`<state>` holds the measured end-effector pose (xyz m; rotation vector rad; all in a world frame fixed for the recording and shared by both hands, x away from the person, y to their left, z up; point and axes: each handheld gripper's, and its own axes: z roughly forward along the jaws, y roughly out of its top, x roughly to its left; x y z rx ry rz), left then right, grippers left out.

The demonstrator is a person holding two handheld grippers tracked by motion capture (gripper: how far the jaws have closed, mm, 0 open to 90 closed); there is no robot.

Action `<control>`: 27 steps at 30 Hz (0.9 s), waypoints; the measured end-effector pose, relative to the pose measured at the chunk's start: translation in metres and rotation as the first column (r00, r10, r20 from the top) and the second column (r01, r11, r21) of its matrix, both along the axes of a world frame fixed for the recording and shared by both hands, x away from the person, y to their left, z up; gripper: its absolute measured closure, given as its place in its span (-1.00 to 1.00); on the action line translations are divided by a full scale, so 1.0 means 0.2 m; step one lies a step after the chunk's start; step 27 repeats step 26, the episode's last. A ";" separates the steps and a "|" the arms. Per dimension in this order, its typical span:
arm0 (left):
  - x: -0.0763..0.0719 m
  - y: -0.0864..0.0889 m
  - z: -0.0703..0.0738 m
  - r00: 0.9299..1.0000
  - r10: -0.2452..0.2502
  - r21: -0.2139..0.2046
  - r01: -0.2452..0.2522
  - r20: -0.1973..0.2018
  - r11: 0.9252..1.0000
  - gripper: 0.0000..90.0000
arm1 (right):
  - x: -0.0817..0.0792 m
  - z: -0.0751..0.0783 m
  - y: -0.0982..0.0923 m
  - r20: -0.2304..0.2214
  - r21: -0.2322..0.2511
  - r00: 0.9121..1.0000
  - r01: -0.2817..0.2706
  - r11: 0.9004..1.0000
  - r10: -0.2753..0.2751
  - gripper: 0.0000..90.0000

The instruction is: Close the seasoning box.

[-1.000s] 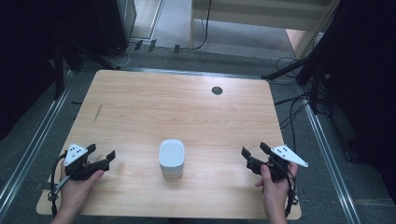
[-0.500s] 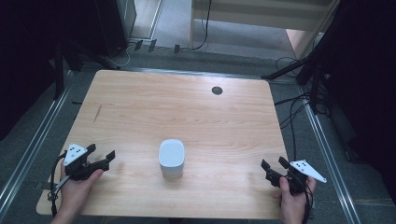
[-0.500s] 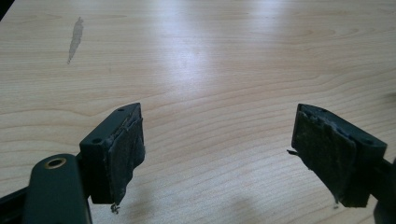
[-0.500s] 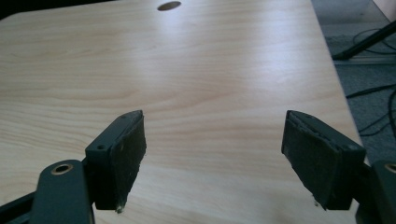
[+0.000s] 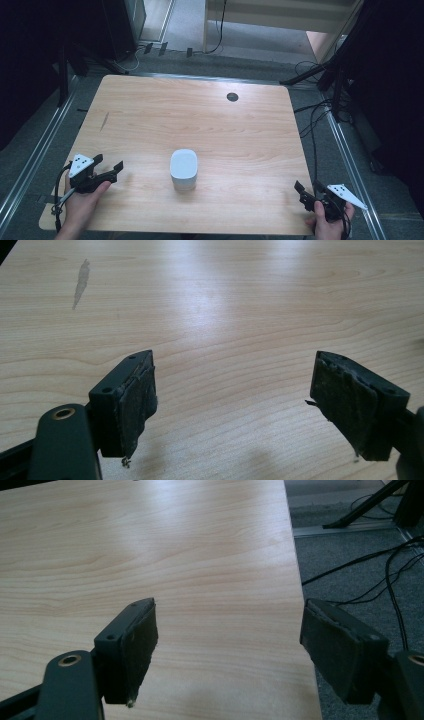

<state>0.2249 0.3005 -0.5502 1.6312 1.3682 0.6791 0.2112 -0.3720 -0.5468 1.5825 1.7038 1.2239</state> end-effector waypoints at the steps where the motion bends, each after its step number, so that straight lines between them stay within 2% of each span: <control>1: 0.00 0.00 0.00 1.000 0.000 0.000 0.000 0.000 1.000 -0.58 | -0.01 0.00 0.00 -0.004 0.001 1.000 0.000 1.000 0.000 -0.48; 5: 0.00 0.01 0.00 1.000 0.006 -0.011 -0.006 -0.001 1.000 -0.58 | -0.04 0.00 -0.01 0.006 0.007 1.000 -0.002 1.000 0.002 -0.47; 9: 0.00 0.01 0.00 1.000 0.008 -0.014 -0.008 -0.002 1.000 -0.57 | -0.03 0.00 0.01 0.003 -0.017 1.000 0.000 1.000 0.000 -0.45; 12: 0.00 0.01 0.00 1.000 0.007 -0.013 -0.007 -0.001 1.000 -0.57 | -0.03 0.00 0.03 0.002 -0.020 1.000 -0.026 0.999 0.026 -0.47; 13: 0.00 0.01 0.00 1.000 0.010 -0.018 -0.010 0.000 1.000 -0.57 | -0.02 0.00 0.04 -0.008 -0.038 1.000 -0.025 0.999 0.025 -0.47; 15: 0.00 0.02 0.00 1.000 0.010 -0.020 -0.010 -0.005 1.000 -0.56 | -0.02 0.00 0.04 -0.015 -0.043 1.000 -0.027 0.999 0.027 -0.47; 24: 0.01 0.01 0.00 1.000 0.015 -0.012 -0.015 -0.016 1.000 -0.53 | 0.00 0.00 0.02 -0.018 -0.024 1.000 0.003 1.000 -0.004 -0.46; 27: 0.01 0.01 0.00 1.000 0.015 -0.011 -0.016 -0.017 1.000 -0.53 | -0.01 0.00 0.02 -0.017 -0.032 1.000 0.005 0.999 -0.005 -0.45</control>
